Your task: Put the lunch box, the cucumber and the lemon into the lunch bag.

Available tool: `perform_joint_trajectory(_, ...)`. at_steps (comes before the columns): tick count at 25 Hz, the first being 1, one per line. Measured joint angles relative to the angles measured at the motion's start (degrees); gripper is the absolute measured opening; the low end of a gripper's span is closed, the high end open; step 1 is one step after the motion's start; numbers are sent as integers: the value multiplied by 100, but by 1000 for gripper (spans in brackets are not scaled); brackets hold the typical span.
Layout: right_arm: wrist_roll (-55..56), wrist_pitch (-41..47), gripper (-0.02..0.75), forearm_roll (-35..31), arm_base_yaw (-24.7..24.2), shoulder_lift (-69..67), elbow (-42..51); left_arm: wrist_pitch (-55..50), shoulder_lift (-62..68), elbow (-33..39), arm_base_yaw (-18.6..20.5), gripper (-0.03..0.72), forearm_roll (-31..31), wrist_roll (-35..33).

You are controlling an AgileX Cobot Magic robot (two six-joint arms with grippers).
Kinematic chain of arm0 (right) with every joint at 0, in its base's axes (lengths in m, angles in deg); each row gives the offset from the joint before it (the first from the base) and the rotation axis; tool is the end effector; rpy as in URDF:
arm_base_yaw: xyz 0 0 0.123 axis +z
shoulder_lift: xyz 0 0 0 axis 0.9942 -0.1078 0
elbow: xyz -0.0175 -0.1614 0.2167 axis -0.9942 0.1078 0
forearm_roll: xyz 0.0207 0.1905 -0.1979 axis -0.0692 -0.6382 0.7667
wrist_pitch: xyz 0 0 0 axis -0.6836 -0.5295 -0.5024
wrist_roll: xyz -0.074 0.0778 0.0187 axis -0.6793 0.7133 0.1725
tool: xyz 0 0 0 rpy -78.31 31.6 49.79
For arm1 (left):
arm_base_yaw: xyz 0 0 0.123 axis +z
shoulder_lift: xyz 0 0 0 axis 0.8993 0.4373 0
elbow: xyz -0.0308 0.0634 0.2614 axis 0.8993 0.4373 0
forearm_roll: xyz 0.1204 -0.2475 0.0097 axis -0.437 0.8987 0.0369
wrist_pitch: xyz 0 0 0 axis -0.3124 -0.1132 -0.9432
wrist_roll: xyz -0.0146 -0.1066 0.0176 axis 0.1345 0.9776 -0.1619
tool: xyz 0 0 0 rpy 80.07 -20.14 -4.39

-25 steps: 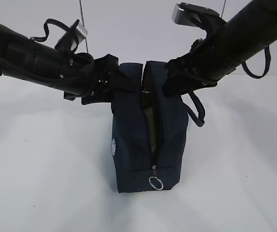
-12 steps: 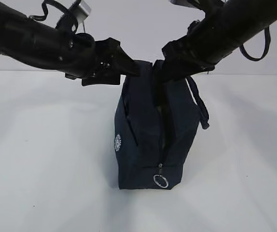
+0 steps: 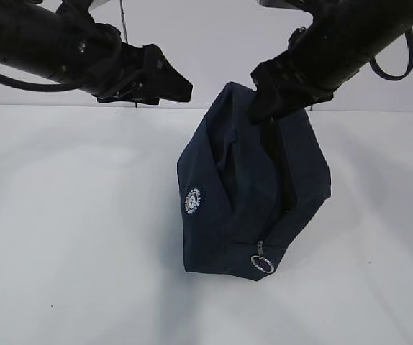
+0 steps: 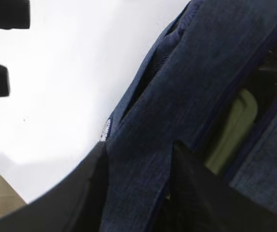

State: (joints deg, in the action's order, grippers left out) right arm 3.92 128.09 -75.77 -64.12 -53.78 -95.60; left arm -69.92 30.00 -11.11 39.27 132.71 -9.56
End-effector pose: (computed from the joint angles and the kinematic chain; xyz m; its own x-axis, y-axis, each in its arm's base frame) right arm 0.3693 0.1707 0.2734 -0.7348 -0.4105 -0.5400 -0.5901 0.7794 0.2105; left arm 0.3465 -0.2200 0.2455 -0.6861 0.1490 -0.7121 0.6050 0.6604 -0.4448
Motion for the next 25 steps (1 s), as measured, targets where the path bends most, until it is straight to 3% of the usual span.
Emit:
perform_joint_trajectory(12,-20,12,342,-643,0,-129,0,-285,0,0,0,467,-313,117)
perform_joint_trajectory(25,-148,-49,344,-887,0,-358,-4,-379,0,0,0,467,-325,138)
